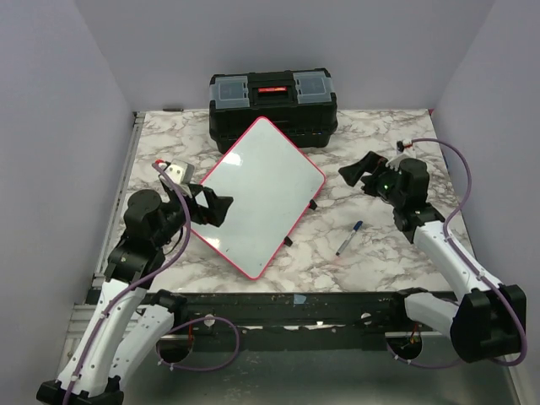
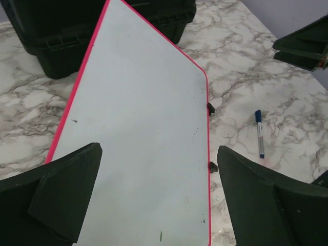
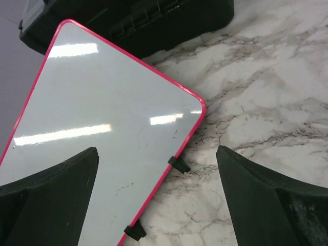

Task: Write a sentence on the whiteboard
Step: Pick up the whiteboard marker from the center of the board.

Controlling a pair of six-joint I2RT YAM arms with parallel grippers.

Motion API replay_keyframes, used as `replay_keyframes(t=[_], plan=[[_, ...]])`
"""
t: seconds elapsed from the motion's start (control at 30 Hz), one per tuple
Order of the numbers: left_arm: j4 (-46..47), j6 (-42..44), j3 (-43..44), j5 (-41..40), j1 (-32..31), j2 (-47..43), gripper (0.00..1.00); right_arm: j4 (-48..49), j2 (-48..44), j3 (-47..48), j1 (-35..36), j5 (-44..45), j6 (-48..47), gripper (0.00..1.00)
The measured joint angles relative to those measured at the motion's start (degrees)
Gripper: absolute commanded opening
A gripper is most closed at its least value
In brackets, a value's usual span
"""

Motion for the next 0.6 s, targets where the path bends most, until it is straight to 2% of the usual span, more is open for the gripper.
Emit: replay_keyframes(t=[0.37,0.6], plan=[[0.6,2.7,-0.2,6.2,-7.3,0.7,0.98,-23.2,6.1,6.9,0.0,4.8,4.9,1.00],[0.5,3.9,-0.2,6.3,-11.0,2.8,0.98,-35.2,8.6,7.8,4.7,12.4,8.3,1.00]])
